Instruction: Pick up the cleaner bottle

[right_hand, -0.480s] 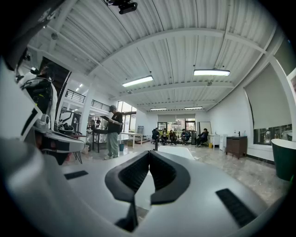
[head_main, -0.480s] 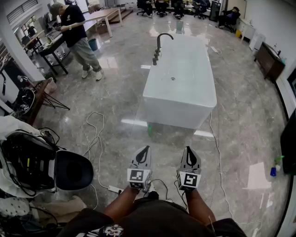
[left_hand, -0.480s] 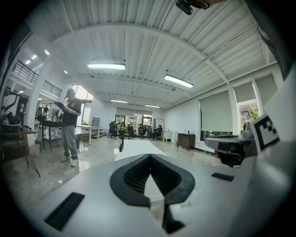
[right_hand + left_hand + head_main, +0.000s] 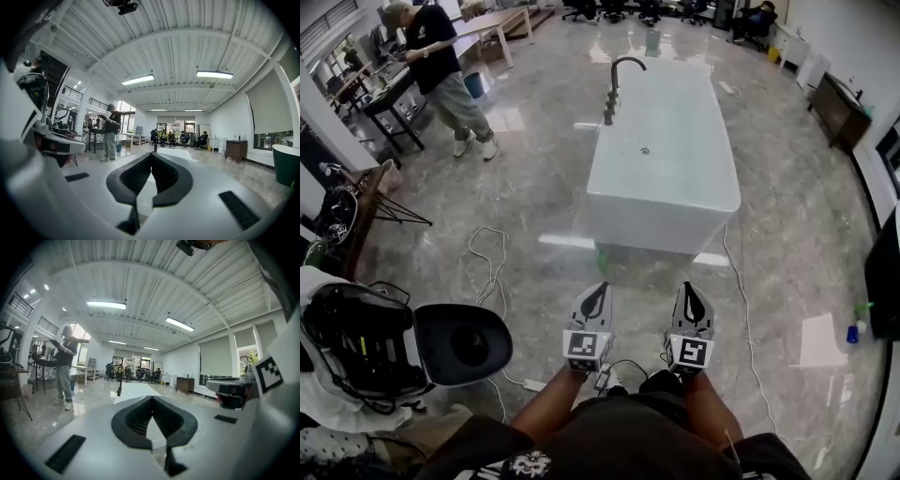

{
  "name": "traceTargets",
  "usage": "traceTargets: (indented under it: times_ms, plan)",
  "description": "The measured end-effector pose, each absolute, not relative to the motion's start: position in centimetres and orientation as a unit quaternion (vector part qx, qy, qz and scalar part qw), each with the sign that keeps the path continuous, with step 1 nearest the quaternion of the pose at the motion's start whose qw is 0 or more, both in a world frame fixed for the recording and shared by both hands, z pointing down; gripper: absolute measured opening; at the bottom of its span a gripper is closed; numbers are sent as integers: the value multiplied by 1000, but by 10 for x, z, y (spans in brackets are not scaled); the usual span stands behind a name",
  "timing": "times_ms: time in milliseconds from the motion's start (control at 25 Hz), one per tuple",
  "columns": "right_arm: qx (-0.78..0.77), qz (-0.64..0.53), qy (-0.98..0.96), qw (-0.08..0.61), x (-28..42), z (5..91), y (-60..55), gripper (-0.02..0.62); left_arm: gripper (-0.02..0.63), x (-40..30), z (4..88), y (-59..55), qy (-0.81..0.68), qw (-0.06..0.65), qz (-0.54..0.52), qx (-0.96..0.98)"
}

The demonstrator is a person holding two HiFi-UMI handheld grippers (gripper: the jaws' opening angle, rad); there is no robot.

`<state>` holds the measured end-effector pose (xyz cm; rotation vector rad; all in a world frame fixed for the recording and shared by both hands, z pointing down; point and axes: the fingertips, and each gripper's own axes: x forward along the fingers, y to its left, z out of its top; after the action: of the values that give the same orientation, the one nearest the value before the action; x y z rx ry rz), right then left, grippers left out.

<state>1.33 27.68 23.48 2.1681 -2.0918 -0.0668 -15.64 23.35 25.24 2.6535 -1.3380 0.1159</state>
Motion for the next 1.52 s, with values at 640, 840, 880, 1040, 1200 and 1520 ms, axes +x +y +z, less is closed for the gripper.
traceTargets:
  times_ms: [640, 840, 880, 1040, 1200, 1520]
  plan:
    - [704, -3, -709, 53, 46, 246, 184, 17, 6, -124, 253, 155, -465, 91, 52, 879]
    - [690, -3, -722, 49, 84, 244, 135, 17, 6, -86, 255, 116, -481, 91, 62, 870]
    - [687, -4, -725, 49, 90, 243, 125, 17, 6, -80, 255, 108, -483, 92, 62, 868]
    - [670, -4, -741, 50, 109, 242, 88, 17, 6, -58, 253, 73, -497, 98, 61, 860]
    - [654, 2, -755, 45, 131, 242, 60, 17, 6, -32, 256, 48, -509, 94, 73, 852]
    - [645, 11, -763, 31, 161, 240, 33, 17, 6, -4, 260, 19, -517, 86, 83, 848]
